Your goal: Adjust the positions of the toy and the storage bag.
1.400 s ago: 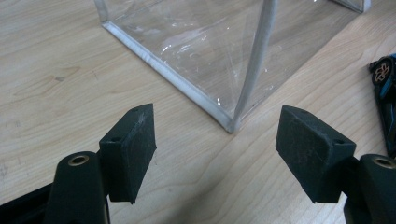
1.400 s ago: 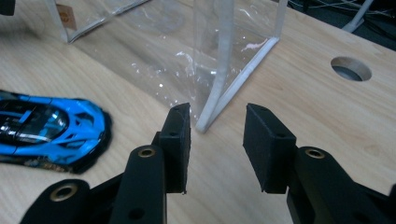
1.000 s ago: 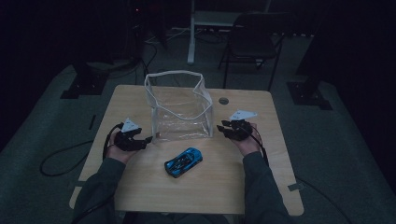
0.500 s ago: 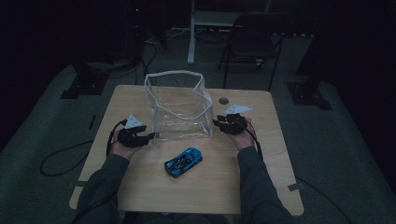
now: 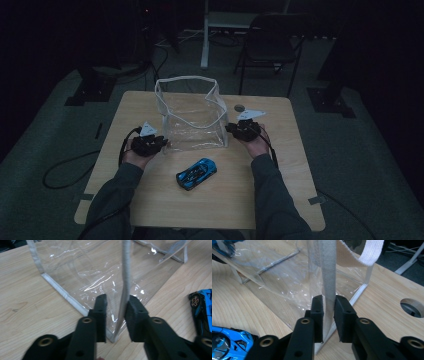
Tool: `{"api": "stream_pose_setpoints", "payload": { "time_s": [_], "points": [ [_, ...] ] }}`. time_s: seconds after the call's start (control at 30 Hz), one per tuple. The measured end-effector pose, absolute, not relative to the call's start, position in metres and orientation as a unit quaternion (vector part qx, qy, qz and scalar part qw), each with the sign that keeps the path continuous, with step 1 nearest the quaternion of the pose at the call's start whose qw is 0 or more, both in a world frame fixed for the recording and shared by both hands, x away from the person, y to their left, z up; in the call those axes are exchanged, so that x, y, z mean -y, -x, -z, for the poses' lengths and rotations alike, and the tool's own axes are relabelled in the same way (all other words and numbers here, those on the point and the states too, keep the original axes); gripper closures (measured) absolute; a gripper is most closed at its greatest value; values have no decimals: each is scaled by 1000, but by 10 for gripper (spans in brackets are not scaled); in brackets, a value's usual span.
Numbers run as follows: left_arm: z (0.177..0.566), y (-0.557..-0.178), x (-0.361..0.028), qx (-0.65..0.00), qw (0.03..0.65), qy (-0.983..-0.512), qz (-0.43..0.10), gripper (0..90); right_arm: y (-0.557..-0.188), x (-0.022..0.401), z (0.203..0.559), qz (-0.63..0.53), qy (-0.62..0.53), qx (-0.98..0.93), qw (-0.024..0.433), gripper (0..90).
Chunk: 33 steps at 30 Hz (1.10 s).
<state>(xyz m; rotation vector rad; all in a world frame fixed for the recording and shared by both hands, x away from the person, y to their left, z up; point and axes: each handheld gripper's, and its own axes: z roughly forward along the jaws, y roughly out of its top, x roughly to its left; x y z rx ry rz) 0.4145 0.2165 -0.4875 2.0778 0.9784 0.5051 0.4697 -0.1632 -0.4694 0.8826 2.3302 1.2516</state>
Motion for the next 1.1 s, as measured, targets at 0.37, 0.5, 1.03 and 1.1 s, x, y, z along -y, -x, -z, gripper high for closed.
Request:
{"api": "stream_pose_setpoints", "payload": {
  "time_s": [0.37,0.5,1.03,1.1],
  "points": [
    [488,-414,-212,-375,381,-821,-201,870,-464,163,467,-431,-302,-829,188,876],
    [488,-413,-211,-375,382,-820,-202,872,-460,164,467,-431,-299,-830,192,882],
    [488,-410,-202,-366,385,-824,-198,874,-441,174,466,-432,-288,-830,206,886],
    [488,-409,-198,-361,387,-826,-195,874,-437,177,467,-433,-289,-828,208,886]
  ]
}}
